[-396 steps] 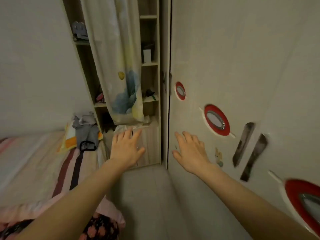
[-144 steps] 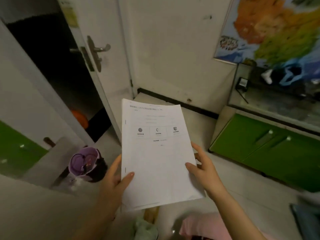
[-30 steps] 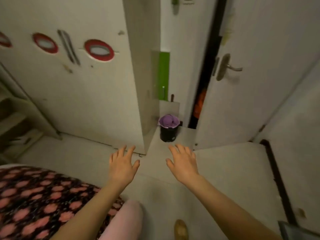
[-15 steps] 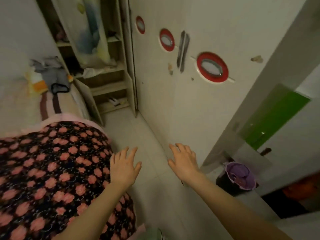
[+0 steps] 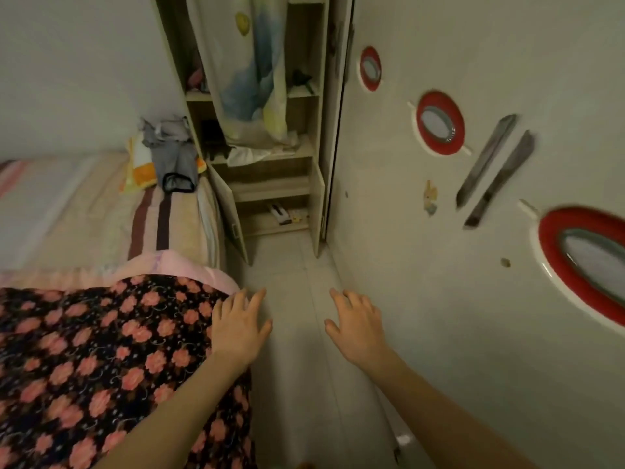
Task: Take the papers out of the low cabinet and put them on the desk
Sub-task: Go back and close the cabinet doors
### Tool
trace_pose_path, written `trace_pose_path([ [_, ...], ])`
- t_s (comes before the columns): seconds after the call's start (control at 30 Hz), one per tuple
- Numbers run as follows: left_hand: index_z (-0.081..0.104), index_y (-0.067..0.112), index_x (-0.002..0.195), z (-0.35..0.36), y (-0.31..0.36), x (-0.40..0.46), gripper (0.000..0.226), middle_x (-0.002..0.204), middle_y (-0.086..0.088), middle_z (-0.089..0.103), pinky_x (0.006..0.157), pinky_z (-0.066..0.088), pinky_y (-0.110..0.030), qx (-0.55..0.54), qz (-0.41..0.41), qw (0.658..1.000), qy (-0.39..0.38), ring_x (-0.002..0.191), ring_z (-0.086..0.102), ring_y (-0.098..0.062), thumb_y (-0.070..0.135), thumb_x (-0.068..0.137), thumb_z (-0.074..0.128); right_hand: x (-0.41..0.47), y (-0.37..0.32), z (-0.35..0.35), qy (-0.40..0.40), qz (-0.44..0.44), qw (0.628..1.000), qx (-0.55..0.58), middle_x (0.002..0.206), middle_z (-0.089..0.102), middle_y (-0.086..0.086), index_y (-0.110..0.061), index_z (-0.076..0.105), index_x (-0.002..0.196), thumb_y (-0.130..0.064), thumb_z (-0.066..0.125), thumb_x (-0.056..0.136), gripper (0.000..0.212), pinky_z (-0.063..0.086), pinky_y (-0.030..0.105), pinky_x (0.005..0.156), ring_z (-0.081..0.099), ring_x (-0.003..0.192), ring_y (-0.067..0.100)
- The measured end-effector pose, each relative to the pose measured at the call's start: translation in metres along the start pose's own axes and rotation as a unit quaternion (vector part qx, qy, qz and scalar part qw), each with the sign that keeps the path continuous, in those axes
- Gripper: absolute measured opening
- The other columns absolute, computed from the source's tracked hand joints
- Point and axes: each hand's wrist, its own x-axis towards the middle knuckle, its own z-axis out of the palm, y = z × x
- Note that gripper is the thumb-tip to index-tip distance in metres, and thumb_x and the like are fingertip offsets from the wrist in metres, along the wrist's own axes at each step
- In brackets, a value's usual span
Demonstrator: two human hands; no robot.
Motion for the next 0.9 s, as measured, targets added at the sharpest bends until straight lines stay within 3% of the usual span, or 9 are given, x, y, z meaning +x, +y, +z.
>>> trace_pose_path([
  [0.23, 0.023, 0.027, 0.142, 0.0, -0.008, 0.137, 0.06, 0.151, -0.009, 0.029, 0.116, 0.018, -0.046, 0.001, -0.01, 1.0, -0.019, 0.137, 0.027, -0.03, 0.044, 0.088, 0.044, 0.156, 0.009, -0.012, -0.013, -0.014, 1.0, 0.0, 0.139, 0.043, 0.009, -0.019, 0.028, 0.143, -0.037, 0.048, 0.09, 0.059, 0.034, 0.041, 0.101, 0.04, 0.125, 0.03],
  [0.57, 0.018, 0.028, 0.144, 0.002, -0.038, 0.355, 0.062, 0.152, -0.006, 0.026, 0.117, 0.01, -0.044, -0.013, -0.095, 0.995, -0.03, 0.14, 0.021, -0.028, 0.044, 0.089, 0.043, 0.412, 0.017, -0.023, -0.063, -0.063, 0.996, -0.016, 0.137, 0.043, 0.008, -0.019, 0.029, 0.141, -0.036, 0.05, 0.09, 0.058, 0.036, 0.043, 0.104, 0.04, 0.126, 0.03],
  [0.9, 0.019, 0.028, 0.143, 0.013, -0.136, 0.529, 0.064, 0.154, -0.007, 0.022, 0.118, 0.01, -0.046, -0.012, -0.13, 0.987, -0.089, 0.142, 0.018, -0.029, 0.041, 0.088, 0.049, 0.612, -0.017, -0.01, -0.093, -0.012, 0.996, 0.001, 0.143, 0.035, 0.01, -0.02, 0.02, 0.145, -0.039, 0.056, 0.088, 0.07, 0.036, 0.046, 0.104, 0.034, 0.131, 0.03],
])
